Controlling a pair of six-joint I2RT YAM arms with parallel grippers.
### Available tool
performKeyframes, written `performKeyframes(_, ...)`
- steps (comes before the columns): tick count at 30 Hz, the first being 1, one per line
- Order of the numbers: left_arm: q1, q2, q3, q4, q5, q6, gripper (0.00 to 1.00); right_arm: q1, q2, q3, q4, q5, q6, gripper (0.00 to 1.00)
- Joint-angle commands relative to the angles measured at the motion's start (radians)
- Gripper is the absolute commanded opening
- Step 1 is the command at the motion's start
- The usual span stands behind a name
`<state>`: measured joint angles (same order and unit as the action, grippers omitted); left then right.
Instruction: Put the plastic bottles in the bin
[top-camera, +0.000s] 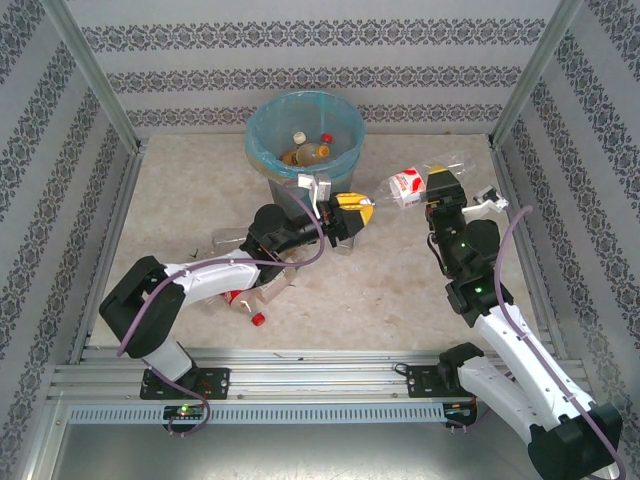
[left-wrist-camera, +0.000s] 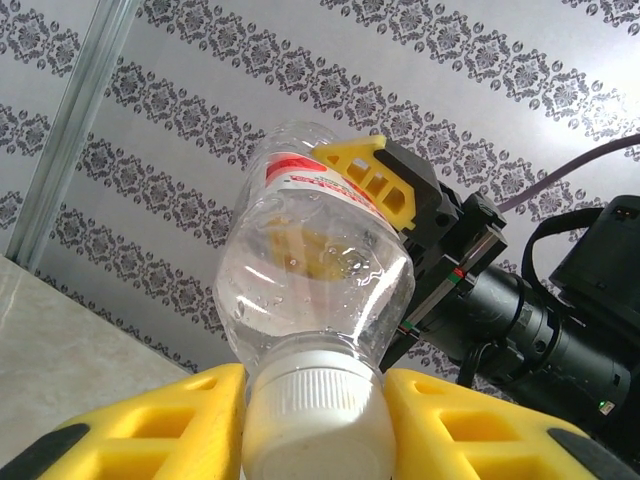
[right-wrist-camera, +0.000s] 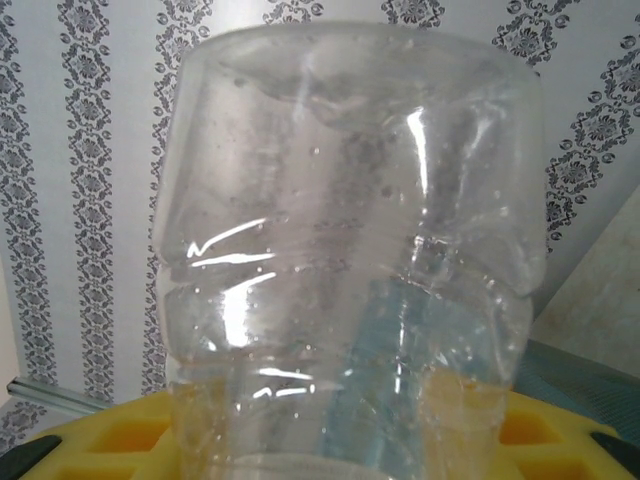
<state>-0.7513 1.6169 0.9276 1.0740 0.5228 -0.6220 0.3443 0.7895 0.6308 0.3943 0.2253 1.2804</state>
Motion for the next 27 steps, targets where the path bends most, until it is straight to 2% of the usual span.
performKeyframes(1,-0.014,0.017,0.037,0.069,0.058,-0.032,0.3,0.015,0.01,0.003,0.036,-0.03,0.005,0.48)
performKeyframes(6,-0.014,0.01,0.034,0.082,0.043,-0.033,0.15,0.015,0.002,-0.013,0.037,-0.015,0.008,0.5)
performKeyframes(9,-0.014,-0.011,0.022,0.079,0.012,-0.012,0.01,0.015,-0.014,-0.014,0.019,0.003,-0.012,0.55)
performKeyframes(10,-0.014,-0.019,0.017,0.078,-0.002,-0.003,0.0,0.015,-0.019,-0.014,0.01,0.009,-0.017,0.58)
performKeyframes(16,-0.013,-0.062,-0.024,0.112,-0.088,0.024,0.0,0.013,-0.033,-0.014,-0.048,0.029,0.005,0.92)
performKeyframes(20,-0.011,-0.1,-0.035,0.107,-0.148,0.058,0.0,0.014,-0.051,-0.003,-0.084,0.031,-0.018,0.98)
performKeyframes(27,-0.004,-0.183,0.023,-0.007,-0.216,0.185,0.0,0.016,-0.104,0.037,-0.159,0.038,-0.111,0.98)
